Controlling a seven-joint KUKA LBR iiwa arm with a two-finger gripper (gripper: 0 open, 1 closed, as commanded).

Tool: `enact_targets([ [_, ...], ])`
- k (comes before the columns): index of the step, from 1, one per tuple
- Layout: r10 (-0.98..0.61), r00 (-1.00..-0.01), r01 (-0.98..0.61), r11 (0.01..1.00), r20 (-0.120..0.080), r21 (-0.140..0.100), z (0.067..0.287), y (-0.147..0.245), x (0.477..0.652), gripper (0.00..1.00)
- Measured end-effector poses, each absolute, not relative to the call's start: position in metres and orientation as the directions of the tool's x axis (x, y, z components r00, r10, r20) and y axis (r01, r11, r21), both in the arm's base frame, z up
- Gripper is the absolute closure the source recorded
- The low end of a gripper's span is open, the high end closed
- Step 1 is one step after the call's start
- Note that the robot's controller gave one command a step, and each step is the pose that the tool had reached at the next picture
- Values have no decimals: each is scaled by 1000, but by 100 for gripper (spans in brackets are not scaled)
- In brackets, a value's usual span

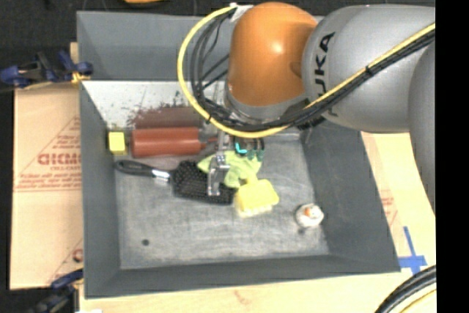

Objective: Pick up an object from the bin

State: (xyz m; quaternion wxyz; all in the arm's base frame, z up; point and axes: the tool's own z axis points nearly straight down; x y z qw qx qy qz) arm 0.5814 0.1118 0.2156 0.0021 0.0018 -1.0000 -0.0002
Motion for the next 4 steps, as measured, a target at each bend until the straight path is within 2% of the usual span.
enact_targets([
  [1,1,-1000,1,1000,-4,1,220,111,583,100],
  [2,1,-1000,1,1000,-4,1,220,111,583,100],
  [3,-24,-1000,-24,1000,-3,0,219,131,551,100],
  [4,-184,-983,-184,983,-3,1,216,123,547,100],
])
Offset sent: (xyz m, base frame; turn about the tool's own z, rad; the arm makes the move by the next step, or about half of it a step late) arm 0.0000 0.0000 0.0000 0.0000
